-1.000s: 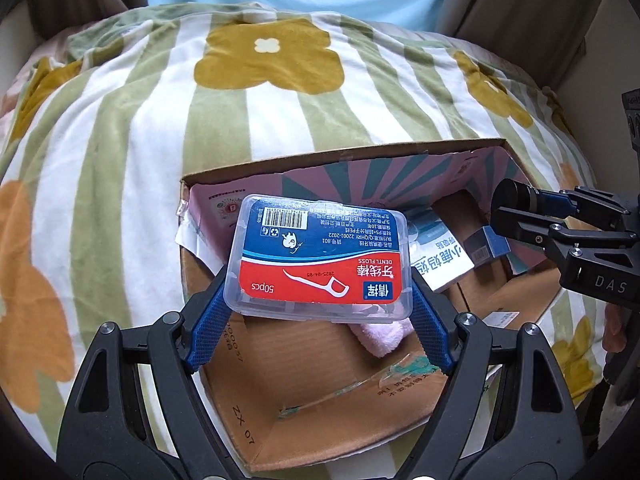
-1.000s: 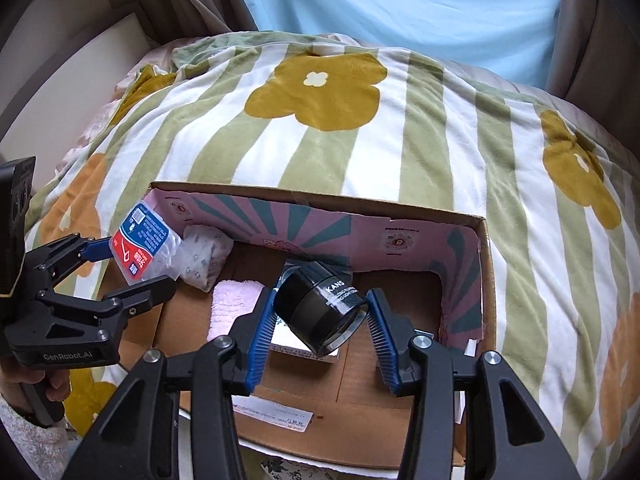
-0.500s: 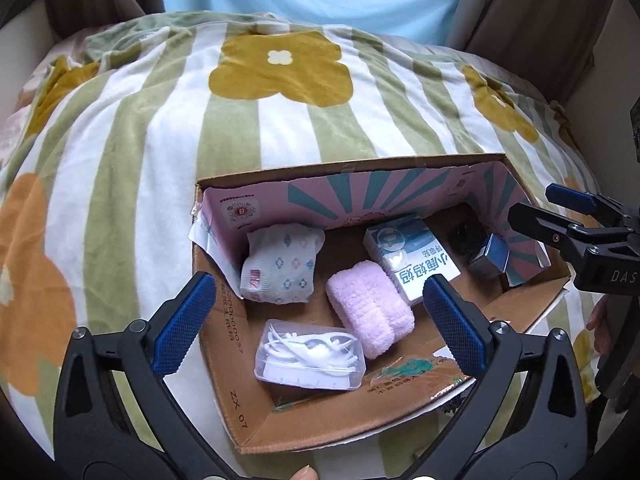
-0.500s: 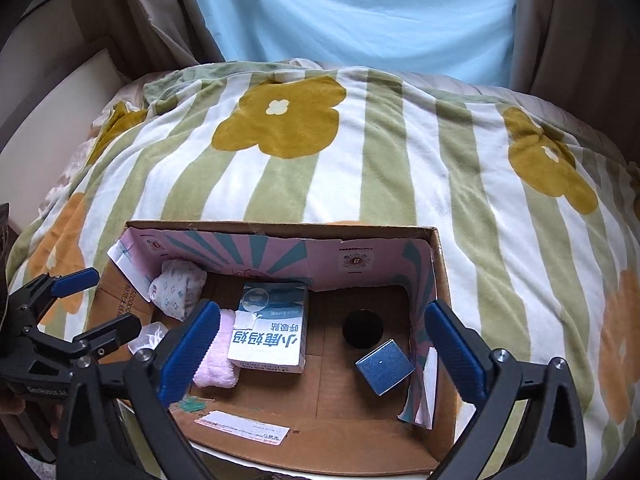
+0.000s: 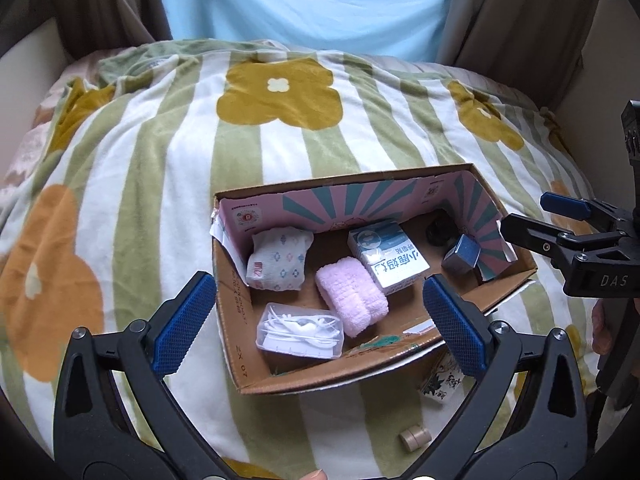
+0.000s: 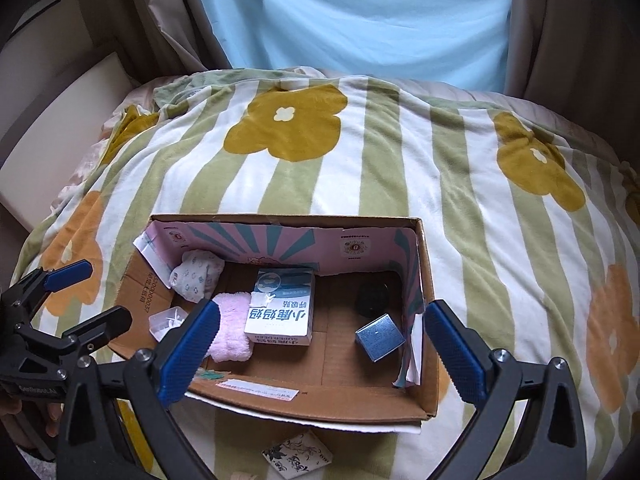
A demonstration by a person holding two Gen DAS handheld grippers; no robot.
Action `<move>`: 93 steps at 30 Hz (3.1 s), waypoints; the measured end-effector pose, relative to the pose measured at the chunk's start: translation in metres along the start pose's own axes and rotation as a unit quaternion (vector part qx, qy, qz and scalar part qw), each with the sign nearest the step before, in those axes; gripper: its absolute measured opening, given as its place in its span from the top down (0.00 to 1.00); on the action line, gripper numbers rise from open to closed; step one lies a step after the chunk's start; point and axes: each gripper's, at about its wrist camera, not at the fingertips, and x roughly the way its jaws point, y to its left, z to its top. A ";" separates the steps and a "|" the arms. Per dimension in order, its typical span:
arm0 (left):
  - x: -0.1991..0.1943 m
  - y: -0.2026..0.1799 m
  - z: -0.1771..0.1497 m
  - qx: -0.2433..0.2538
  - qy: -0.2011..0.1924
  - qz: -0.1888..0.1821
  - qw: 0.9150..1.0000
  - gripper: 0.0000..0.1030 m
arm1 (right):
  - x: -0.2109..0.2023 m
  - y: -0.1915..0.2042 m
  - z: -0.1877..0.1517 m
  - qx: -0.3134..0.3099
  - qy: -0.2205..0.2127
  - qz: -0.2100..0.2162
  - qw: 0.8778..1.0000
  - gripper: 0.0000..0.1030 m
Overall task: Organize objects
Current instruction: 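Carry the floss case and black jar into the cardboard box and open both tools, then withdraw both tools and reach toward the beige tape roll and tissue pack, then grasp the beige tape roll with the left tool while the right tool grasps the tissue pack, then carry the tape roll and tissue pack into the cardboard box and open both tools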
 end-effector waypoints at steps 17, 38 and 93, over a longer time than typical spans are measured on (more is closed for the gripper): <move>-0.134 -0.055 -0.058 0.070 -0.086 -0.005 0.994 0.00 | -0.124 0.011 -0.044 -0.061 -0.071 0.004 0.996 0.01; -0.043 -0.098 -0.210 0.195 0.009 -0.105 0.975 0.00 | -0.059 0.038 -0.182 -0.251 -0.053 0.029 0.966 0.01; 0.076 -0.105 -0.222 0.214 0.055 -0.146 0.964 0.67 | 0.064 0.024 -0.208 -0.262 0.014 0.023 0.965 0.44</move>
